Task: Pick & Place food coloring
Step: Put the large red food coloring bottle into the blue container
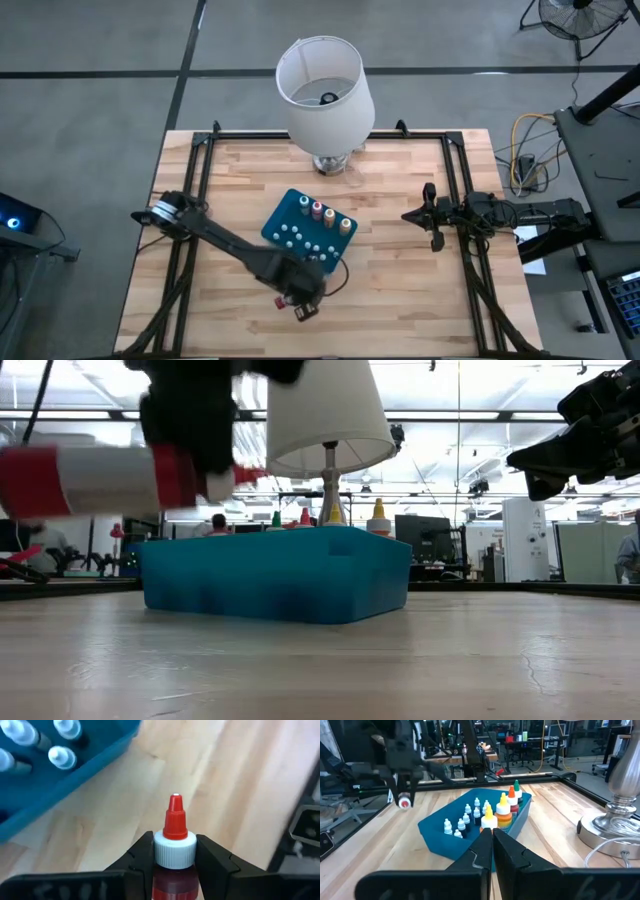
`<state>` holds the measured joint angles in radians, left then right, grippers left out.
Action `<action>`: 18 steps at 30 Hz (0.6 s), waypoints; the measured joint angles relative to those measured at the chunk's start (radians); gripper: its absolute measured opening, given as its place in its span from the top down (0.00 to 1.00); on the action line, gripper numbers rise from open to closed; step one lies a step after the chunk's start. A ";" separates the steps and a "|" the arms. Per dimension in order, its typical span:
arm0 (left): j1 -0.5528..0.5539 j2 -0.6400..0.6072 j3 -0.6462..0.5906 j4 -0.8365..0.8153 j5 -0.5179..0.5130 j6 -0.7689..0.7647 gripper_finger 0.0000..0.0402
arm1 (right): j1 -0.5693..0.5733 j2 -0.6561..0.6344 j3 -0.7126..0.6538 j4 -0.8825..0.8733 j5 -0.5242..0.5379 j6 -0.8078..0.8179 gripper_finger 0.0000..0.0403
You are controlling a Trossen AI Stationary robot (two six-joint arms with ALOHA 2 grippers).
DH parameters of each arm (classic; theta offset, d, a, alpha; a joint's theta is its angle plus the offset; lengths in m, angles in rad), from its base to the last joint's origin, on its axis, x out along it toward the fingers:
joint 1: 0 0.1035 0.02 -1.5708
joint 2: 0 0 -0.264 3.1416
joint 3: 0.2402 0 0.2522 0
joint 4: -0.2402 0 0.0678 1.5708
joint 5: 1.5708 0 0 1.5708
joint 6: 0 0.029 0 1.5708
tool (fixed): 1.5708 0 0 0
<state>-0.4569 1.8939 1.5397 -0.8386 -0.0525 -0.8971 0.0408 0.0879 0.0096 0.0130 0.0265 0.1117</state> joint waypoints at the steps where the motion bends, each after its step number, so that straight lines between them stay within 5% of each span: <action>1: -0.009 -0.013 0.000 -0.003 -0.014 0.020 0.78 | 0.000 0.000 0.000 0.000 0.000 0.000 0.98; 18: -0.217 -0.279 -0.013 -0.051 -0.353 0.389 0.77 | 0.000 0.001 0.000 0.000 0.000 0.000 0.98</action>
<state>-0.6740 1.6146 1.5270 -0.8893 -0.4051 -0.5078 0.0410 0.0887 0.0097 0.0128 0.0265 0.1118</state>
